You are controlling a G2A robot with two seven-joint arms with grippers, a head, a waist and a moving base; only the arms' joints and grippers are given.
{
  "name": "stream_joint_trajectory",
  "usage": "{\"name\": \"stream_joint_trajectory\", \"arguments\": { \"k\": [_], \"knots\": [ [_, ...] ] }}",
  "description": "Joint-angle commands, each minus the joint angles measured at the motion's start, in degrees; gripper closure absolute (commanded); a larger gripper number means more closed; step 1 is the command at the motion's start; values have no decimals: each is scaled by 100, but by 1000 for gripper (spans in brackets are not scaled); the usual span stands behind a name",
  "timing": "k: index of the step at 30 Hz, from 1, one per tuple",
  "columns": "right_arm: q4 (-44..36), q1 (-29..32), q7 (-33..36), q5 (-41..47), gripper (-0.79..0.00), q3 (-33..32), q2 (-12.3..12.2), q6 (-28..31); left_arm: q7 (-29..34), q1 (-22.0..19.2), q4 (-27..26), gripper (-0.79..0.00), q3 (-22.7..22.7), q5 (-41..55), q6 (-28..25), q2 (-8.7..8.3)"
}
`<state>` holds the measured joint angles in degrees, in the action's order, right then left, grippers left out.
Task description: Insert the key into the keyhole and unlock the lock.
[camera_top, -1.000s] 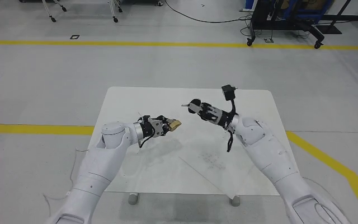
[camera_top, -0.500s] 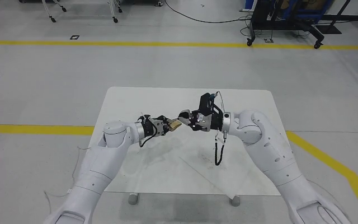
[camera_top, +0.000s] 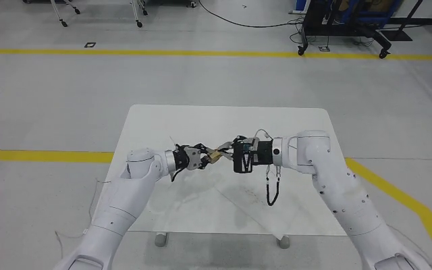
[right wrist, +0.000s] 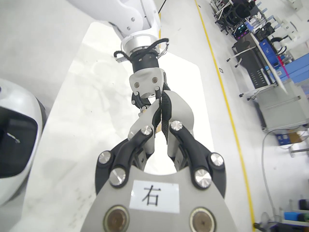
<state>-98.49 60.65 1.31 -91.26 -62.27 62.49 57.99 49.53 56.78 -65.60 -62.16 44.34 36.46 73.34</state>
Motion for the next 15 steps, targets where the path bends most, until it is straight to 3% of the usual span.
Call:
{"name": "stream_joint_trajectory", "arguments": {
  "k": [1, 7, 15],
  "knots": [
    [-37, -10, -496, -807, 0, 139, -139, 1, 130, -32, 70, 0, 47, 72, 77, 5],
    [87, -78, -1455, -1571, 0, 238, -428, 1, 232, -140, 204, 0, 153, 63, 130, 5],
    [-8, -190, -1806, -2127, 0, 525, -675, 1, 107, -184, 196, 0, 269, -152, 60, -15]
  ]
}}
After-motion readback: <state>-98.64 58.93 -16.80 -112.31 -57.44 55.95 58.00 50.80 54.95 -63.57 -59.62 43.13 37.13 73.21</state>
